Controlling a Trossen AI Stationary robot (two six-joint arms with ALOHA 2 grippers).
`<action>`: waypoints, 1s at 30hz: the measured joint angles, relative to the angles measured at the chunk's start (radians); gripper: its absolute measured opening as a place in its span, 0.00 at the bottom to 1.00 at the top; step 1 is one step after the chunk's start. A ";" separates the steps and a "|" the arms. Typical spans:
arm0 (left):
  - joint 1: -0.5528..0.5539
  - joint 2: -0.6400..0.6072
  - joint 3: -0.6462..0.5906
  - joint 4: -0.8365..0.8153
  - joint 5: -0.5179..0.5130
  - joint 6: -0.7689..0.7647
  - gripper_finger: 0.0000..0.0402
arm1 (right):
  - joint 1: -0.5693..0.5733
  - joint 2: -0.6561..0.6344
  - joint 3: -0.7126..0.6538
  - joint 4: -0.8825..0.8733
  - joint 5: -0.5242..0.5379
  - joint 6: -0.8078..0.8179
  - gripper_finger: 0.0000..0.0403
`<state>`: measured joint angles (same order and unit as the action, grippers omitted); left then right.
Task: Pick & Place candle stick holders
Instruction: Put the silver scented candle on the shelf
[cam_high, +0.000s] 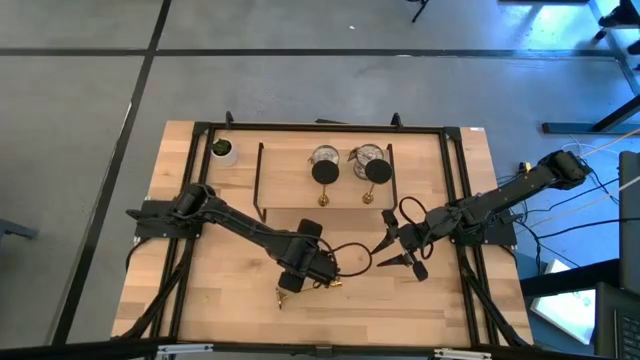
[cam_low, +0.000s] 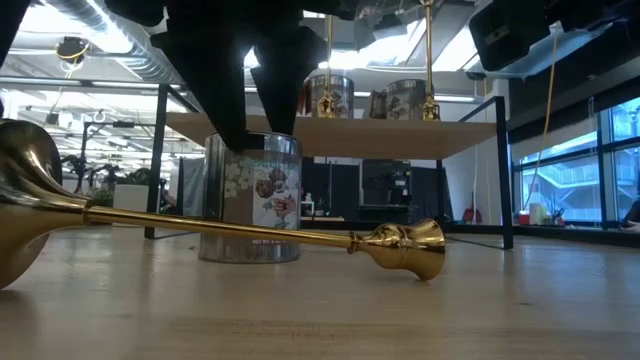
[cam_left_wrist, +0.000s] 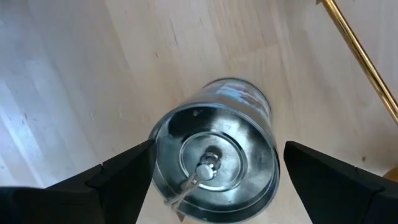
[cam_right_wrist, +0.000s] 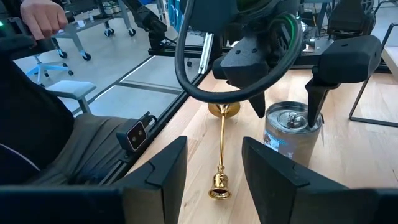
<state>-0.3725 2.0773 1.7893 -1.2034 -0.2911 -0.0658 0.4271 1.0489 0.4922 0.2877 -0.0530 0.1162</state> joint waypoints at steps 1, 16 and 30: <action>0.000 0.000 0.000 -0.001 -0.002 0.000 0.87 | 0.000 0.000 0.000 0.000 0.000 0.000 0.39; 0.015 0.000 0.000 0.000 0.001 -0.016 0.88 | 0.000 0.000 0.000 0.000 0.000 0.000 0.39; 0.015 0.000 0.000 0.019 0.024 -0.009 0.97 | 0.000 0.000 0.000 0.000 0.000 0.000 0.39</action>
<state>-0.3579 2.0773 1.7893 -1.1844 -0.2666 -0.0753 0.4273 1.0489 0.4921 0.2877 -0.0532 0.1163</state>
